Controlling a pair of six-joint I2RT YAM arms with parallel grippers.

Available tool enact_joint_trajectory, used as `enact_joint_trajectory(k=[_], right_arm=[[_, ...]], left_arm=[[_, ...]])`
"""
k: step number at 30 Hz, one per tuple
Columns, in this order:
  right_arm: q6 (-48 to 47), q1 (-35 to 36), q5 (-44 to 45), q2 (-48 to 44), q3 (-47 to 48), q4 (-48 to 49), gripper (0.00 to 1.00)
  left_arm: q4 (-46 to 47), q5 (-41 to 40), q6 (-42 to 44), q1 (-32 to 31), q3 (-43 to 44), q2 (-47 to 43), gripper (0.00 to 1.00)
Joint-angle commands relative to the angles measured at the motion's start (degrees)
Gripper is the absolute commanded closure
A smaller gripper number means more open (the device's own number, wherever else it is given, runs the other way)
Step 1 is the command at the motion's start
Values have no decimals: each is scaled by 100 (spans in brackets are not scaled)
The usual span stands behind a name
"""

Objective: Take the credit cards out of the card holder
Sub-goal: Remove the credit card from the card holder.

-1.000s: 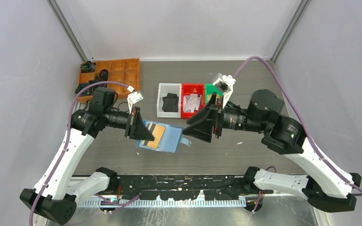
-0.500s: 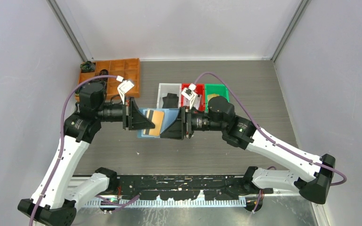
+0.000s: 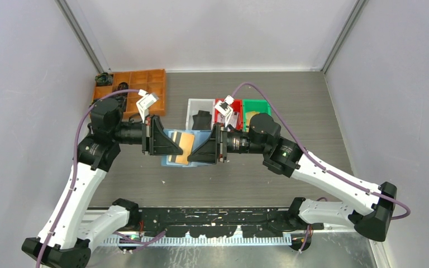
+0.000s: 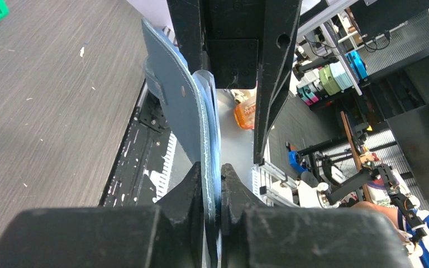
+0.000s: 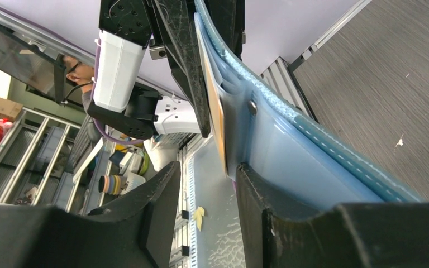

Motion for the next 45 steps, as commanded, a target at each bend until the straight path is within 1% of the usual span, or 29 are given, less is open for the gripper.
enact_joint_trajectory(k=[1,4,7,10,14,16,20,22,33,40,41,43,45], right_arm=[[-184,-56,78,-132,288,132,53],[-323,-73,156,-132,423,-38,54],[-369,-85,195,-65,573,-11,55],[-387,-83,196,44,708,67,59],[-234,-81,115,190,719,325,66],[-162,-85,47,244,687,445,71],[-63,-82,-27,207,519,665,93],[-66,-86,-72,126,436,696,99],[-266,-92,-169,-560,-184,570,99],[-254,-115,-121,-614,-221,614,99],[-255,-111,-143,-596,-200,615,99],[-281,-119,-191,-565,-167,548,99],[-370,-128,-179,-619,-171,388,99]], left_arm=[[486,502,-282,5,3,-198,100],[486,511,-301,-1,-27,-241,100],[483,516,-328,4,-81,-280,100],[488,521,-308,0,-139,-328,100],[480,419,-257,-6,-192,-394,100],[418,343,-185,-1,-207,-391,97],[357,354,-161,-1,-190,-397,92],[362,408,-162,1,-184,-398,90],[532,471,-486,3,-150,-328,85],[619,424,-624,2,-149,-305,79],[628,430,-627,-2,-149,-303,80],[640,439,-629,3,-150,-326,86],[643,420,-623,3,-147,-335,90]])
